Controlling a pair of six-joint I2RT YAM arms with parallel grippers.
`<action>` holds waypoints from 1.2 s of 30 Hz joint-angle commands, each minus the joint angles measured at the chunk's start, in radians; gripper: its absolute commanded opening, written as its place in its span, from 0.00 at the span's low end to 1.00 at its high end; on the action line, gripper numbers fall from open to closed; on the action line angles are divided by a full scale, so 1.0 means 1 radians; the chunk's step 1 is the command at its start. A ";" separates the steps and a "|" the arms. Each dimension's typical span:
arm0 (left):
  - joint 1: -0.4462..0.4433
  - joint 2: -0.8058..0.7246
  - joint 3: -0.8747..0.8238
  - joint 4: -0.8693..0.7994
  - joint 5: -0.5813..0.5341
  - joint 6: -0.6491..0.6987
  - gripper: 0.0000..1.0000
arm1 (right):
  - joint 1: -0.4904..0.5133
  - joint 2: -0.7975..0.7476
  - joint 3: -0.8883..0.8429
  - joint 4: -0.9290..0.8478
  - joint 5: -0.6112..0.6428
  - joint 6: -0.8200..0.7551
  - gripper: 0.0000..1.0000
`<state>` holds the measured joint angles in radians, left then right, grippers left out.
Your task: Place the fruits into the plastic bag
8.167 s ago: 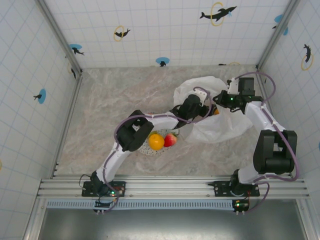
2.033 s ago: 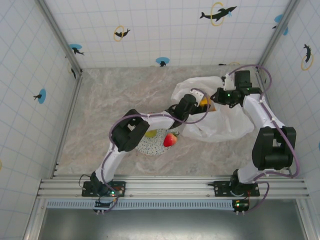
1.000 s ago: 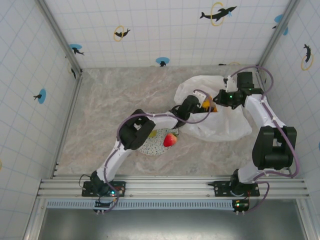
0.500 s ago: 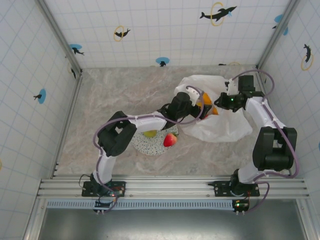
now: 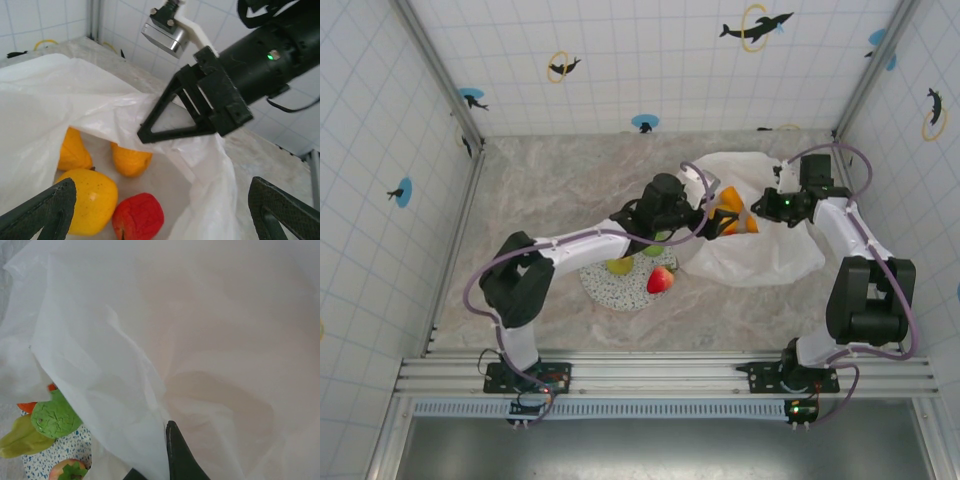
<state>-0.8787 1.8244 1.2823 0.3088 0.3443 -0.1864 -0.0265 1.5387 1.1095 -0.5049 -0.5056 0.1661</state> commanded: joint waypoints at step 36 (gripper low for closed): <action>0.064 0.008 0.059 -0.167 -0.218 0.103 0.02 | 0.002 -0.021 0.069 -0.053 0.113 -0.034 0.00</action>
<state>-0.8169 1.9434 1.3441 0.1524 -0.0055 -0.0063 -0.0261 1.5387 1.1217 -0.5266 -0.4389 0.1532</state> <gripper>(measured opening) 0.041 0.041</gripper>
